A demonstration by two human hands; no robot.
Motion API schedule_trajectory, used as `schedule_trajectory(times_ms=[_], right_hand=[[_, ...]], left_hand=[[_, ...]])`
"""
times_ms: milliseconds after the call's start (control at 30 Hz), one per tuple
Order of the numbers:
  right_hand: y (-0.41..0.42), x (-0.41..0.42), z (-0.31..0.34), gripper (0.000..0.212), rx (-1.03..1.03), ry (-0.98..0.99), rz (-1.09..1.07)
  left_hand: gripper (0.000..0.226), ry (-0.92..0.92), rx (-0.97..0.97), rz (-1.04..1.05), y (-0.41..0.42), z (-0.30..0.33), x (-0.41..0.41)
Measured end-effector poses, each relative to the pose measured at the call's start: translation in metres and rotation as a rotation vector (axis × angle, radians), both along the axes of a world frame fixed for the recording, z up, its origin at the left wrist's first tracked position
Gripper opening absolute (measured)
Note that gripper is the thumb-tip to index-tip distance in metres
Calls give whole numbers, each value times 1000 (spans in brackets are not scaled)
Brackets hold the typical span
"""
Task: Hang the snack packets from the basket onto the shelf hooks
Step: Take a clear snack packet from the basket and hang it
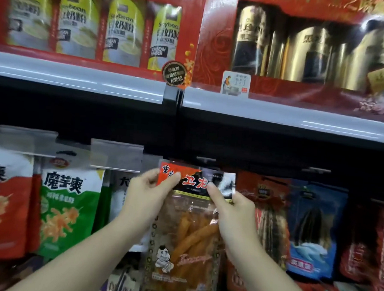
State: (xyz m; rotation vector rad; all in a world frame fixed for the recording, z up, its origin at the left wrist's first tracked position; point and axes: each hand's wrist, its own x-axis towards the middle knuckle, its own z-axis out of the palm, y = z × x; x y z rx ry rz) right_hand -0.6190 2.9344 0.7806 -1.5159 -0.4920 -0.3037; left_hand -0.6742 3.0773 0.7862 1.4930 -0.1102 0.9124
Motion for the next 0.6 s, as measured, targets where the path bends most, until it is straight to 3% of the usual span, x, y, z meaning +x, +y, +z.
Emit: schedule_trajectory(times_ms=[333, 467, 567, 600], right_hand=[[-9, 11, -10, 46, 28, 3, 106], [-4, 16, -7, 55, 31, 43, 106], [1, 28, -10, 50, -20, 43, 84], [4, 31, -10, 50, -38, 35, 84]], left_hand=[[20, -9, 21, 116, -5, -9, 5], [20, 46, -5, 143, 1, -15, 15], [46, 98, -53, 165, 7, -21, 29], [46, 101, -58, 167, 9, -21, 33]])
